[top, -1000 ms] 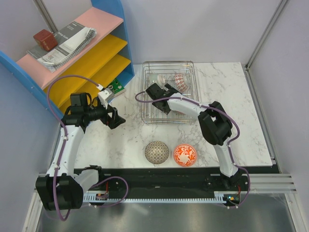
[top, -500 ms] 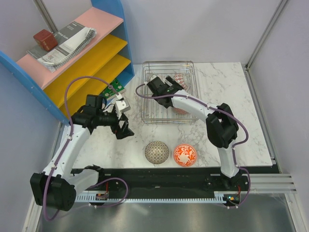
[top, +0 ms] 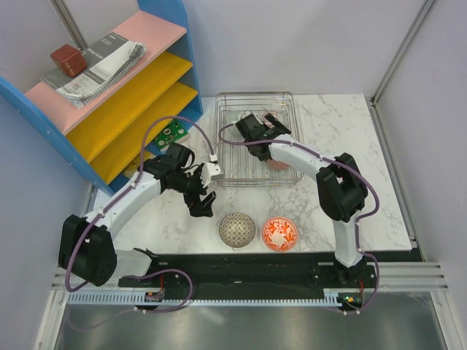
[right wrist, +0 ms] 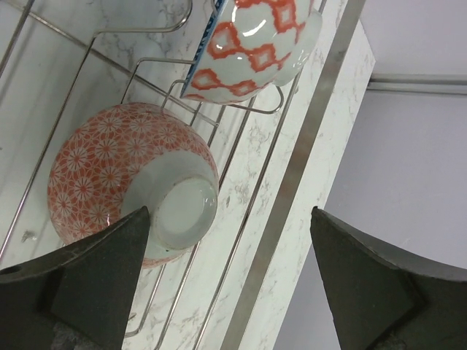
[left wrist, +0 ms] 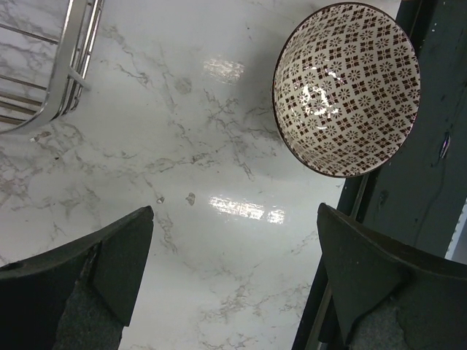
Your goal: Load the bowls into the dish rack
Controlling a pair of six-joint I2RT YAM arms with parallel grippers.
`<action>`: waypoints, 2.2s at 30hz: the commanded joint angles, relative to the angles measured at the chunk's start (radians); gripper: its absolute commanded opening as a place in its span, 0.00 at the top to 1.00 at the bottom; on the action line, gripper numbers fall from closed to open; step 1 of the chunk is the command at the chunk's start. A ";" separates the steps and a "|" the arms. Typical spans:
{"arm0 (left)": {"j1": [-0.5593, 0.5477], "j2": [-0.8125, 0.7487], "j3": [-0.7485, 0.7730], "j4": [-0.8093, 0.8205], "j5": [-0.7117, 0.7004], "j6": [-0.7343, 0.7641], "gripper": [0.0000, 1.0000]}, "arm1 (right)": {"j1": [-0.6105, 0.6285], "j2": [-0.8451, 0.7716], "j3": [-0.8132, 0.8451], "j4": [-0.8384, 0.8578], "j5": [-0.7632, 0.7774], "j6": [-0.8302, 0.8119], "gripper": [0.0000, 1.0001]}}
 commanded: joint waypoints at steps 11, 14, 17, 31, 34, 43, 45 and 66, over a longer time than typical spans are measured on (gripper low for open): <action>-0.196 0.141 0.029 0.083 -0.111 -0.071 0.00 | -0.036 -0.070 0.023 -0.017 -0.045 0.024 0.02; -0.224 0.180 0.037 0.098 -0.131 -0.091 0.00 | -0.036 -0.101 0.056 -0.064 -0.123 0.053 0.02; -0.244 0.213 0.049 0.104 -0.135 -0.106 0.00 | -0.036 -0.132 0.083 -0.089 -0.167 0.075 0.02; -0.313 0.302 0.072 0.128 -0.163 -0.150 0.09 | -0.036 -0.288 0.132 -0.093 -0.186 0.099 0.02; -0.322 0.322 0.072 0.128 -0.164 -0.154 0.27 | -0.039 -0.317 0.137 -0.089 -0.180 0.096 0.02; -0.330 0.336 0.071 0.128 -0.166 -0.157 0.74 | -0.064 -0.386 0.151 -0.077 -0.183 0.096 0.02; -0.330 0.333 0.068 0.124 -0.164 -0.157 0.80 | -0.065 -0.393 0.155 -0.075 -0.181 0.093 0.02; -0.243 -0.039 0.198 0.011 -0.105 -0.061 0.98 | -0.245 -0.423 0.276 -0.099 -0.546 0.320 0.02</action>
